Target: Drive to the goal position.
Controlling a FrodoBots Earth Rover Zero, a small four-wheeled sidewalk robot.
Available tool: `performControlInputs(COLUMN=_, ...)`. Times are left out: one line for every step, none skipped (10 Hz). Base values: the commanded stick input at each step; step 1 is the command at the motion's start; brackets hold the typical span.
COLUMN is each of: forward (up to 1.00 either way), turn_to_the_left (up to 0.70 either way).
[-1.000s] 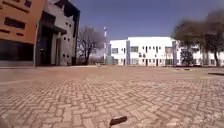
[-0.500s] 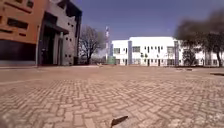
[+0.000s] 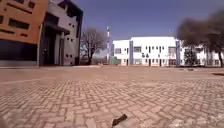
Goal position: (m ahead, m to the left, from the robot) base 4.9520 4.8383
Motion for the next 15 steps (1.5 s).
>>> performControlInputs(forward=0.0, turn_to_the_left=0.45)
performControlInputs(forward=0.0, turn_to_the_left=0.45)
performControlInputs(forward=0.0, turn_to_the_left=0.45)
performControlInputs(forward=0.0, turn_to_the_left=0.45)
performControlInputs(forward=0.0, turn_to_the_left=0.45)
performControlInputs(forward=0.0, turn_to_the_left=0.45)
performControlInputs(forward=0.0, turn_to_the_left=0.45)
performControlInputs(forward=0.0, turn_to_the_left=0.45)
performControlInputs(forward=0.0, turn_to_the_left=0.45)
performControlInputs(forward=0.0, turn_to_the_left=0.45)
performControlInputs(forward=0.0, turn_to_the_left=0.45)
performControlInputs(forward=0.0, turn_to_the_left=0.45)
performControlInputs(forward=0.0, turn_to_the_left=0.45)
performControlInputs(forward=0.0, turn_to_the_left=0.45)
performControlInputs(forward=0.0, turn_to_the_left=0.45)
